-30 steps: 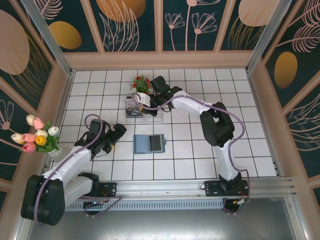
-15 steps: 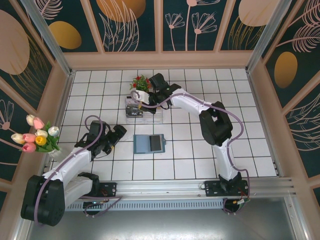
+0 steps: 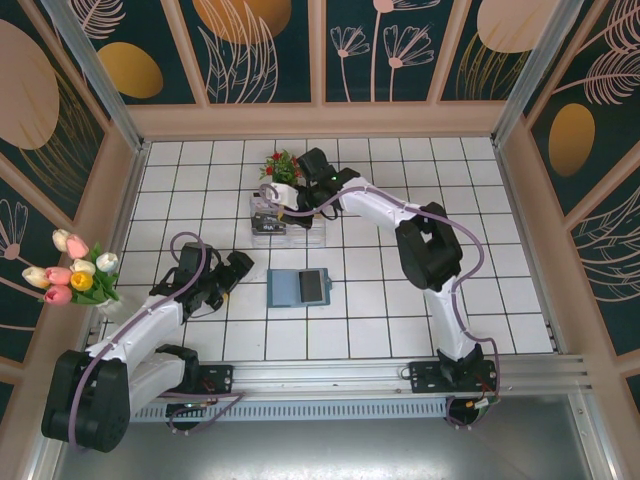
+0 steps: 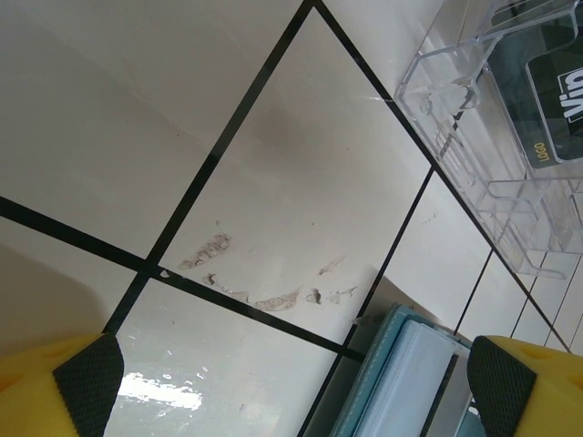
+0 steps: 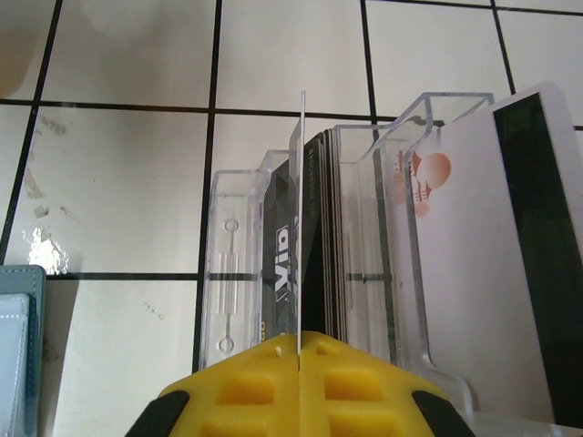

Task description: Take the credit cards out of the card holder

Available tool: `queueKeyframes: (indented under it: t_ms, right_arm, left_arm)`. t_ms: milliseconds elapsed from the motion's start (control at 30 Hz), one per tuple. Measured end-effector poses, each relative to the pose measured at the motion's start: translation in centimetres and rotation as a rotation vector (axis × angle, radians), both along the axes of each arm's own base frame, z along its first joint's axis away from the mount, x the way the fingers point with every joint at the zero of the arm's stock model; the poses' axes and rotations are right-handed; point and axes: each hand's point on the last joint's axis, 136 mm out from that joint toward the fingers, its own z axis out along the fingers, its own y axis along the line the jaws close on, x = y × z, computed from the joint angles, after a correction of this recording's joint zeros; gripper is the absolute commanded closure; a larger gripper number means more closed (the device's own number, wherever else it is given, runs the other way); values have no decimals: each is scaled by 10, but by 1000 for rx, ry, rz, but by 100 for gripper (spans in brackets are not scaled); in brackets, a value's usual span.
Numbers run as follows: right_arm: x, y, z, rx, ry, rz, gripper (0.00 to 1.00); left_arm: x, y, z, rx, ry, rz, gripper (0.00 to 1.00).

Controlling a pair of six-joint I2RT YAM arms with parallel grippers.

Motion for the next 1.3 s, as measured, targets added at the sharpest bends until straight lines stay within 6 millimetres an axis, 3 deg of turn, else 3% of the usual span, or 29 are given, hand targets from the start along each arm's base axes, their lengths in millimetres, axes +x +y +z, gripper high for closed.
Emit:
queueKeyframes:
  t_ms: [733,1133,1300]
  right_arm:
    - [2,0,-5,-84,-49,-7,95]
    - [-3,4,-6,-115,-69,-10,83]
    - [-1,5,-1,-114,-70,-16,83]
  left_arm:
    - [-1,0,-3,-1,-3,0,1]
    - [-2,-2,-3,-10,-3,-7,1]
    - [-2,-2,-2,-13,-5,-9,1]
